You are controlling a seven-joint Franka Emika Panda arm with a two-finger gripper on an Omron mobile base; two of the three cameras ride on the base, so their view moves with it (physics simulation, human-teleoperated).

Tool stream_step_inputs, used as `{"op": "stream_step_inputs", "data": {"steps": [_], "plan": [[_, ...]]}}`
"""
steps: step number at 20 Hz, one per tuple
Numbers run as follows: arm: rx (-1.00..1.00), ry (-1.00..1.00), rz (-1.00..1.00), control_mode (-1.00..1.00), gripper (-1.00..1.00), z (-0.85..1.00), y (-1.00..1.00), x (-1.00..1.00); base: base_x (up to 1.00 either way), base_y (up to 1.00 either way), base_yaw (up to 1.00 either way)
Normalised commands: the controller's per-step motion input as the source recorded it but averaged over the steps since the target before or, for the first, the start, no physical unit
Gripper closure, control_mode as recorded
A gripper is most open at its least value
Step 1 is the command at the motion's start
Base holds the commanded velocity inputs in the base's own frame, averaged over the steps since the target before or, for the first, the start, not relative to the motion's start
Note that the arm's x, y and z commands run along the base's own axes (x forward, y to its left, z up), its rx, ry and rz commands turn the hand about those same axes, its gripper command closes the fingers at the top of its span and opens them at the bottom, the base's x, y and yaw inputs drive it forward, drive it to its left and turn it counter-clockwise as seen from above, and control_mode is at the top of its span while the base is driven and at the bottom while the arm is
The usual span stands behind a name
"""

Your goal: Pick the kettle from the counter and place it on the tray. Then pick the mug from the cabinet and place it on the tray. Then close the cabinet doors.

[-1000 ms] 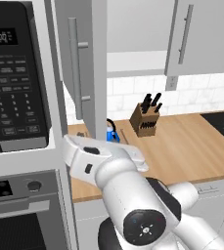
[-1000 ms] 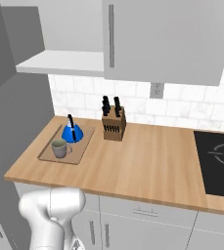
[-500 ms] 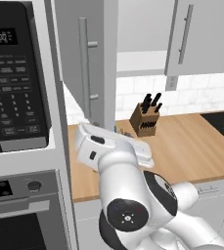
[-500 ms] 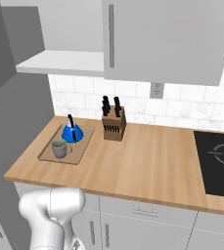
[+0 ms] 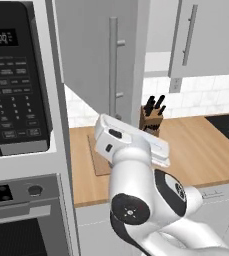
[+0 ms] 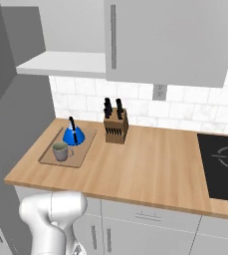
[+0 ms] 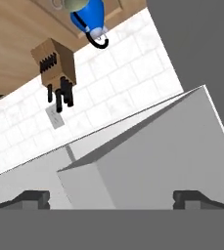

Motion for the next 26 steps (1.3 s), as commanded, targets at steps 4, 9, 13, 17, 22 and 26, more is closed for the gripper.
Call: {"op": "stream_step_inputs", "data": {"steps": [4,9,13,17,22,26], "plan": [[0.0,-0.09,-0.15,-1.0,-1.0,0.13,-0.53,0.25,0.0,0.0,0.0],[0.0,-0.05,-0.17,-1.0,-1.0,0.08,-0.49,0.32,0.0,0.0,0.0],[0.0,-0.01,-0.19,-1.0,-1.0,0.07,-0.56,0.4,0.0,0.0,0.0],[0.0,0.0,-0.2,-1.0,-1.0,0.07,-0.55,0.49,0.0,0.0,0.0],[0.02,0.0,-0.14,-1.0,-1.0,0.03,-0.5,0.56,0.0,0.0,0.0],[0.03,0.0,-0.09,-1.0,-1.0,0.0,-0.38,0.59,0.0,0.0,0.0]]}}
